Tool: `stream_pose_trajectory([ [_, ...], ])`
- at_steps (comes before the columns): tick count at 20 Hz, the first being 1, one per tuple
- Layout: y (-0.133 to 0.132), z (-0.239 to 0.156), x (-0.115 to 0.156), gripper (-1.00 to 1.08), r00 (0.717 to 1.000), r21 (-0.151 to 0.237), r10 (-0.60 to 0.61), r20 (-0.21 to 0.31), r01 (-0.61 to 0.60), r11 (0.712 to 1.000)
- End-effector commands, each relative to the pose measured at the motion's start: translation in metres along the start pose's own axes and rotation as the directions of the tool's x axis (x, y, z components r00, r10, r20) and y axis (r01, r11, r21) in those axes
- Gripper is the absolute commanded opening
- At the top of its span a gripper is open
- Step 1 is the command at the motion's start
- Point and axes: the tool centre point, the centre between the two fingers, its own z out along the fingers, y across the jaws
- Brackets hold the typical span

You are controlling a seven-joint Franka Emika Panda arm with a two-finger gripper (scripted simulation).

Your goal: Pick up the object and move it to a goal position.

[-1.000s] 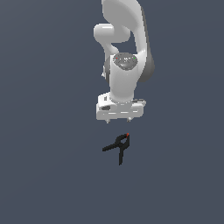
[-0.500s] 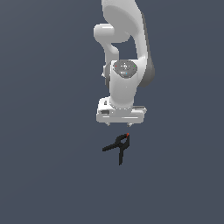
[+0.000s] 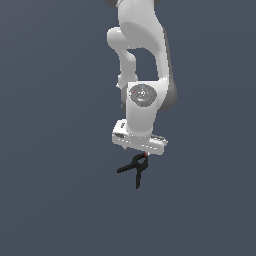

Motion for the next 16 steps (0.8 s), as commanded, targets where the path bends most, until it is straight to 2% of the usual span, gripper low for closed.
stream_pose_trajectory([
  [1,-0.003,0.009,0.005,1.00,0.997,0.001,0.073,0.003,-0.073,0.997],
  [8,-0.009,0.032,0.016,1.00,0.969,-0.002,0.248,0.010,-0.248,0.969],
  [16,-0.013,0.047,0.022,1.00,0.934,-0.006,0.357,0.012,-0.357,0.934],
])
